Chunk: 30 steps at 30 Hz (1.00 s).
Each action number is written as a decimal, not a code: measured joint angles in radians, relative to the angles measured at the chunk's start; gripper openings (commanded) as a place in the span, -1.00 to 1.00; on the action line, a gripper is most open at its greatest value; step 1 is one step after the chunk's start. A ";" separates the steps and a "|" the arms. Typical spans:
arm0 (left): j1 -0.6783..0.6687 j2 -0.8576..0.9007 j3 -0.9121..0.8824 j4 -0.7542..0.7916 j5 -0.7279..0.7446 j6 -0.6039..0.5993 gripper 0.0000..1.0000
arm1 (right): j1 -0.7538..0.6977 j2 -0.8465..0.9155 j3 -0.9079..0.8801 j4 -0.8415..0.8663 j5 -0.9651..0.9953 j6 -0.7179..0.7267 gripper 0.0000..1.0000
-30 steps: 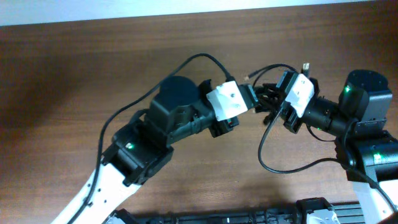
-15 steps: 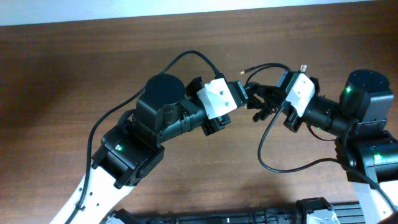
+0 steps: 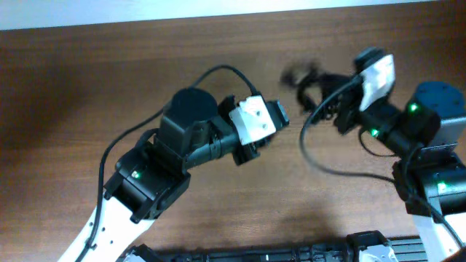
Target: Untangle cables
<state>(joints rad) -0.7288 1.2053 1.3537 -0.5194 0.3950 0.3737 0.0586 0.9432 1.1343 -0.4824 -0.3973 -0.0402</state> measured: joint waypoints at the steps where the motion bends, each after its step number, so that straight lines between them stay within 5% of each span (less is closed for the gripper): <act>1: -0.001 -0.002 0.000 0.000 0.007 0.000 0.98 | -0.007 0.003 0.000 0.000 0.041 0.023 -0.92; 5: -0.001 -0.005 0.000 0.000 0.018 -0.002 0.98 | -0.007 0.005 0.000 0.000 0.099 0.092 -0.92; 10: -0.002 -0.005 0.000 0.019 -0.070 -0.148 0.98 | -0.007 0.005 0.000 0.027 0.104 0.146 -0.92; 19: 0.013 -0.018 0.000 0.074 -0.175 -0.328 0.94 | -0.006 0.005 0.000 0.159 -0.224 0.125 -0.93; 25: 0.131 -0.084 0.000 0.075 -0.043 -0.310 0.70 | -0.006 0.005 0.000 0.279 -0.489 0.201 -0.92; 30: 0.182 -0.091 0.000 0.087 0.161 -0.273 0.71 | -0.006 0.005 -0.001 0.441 -0.682 0.317 -0.92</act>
<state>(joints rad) -0.5465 1.1145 1.3537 -0.4324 0.5560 0.1009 0.0521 0.9478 1.1332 -0.0410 -1.0794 0.2764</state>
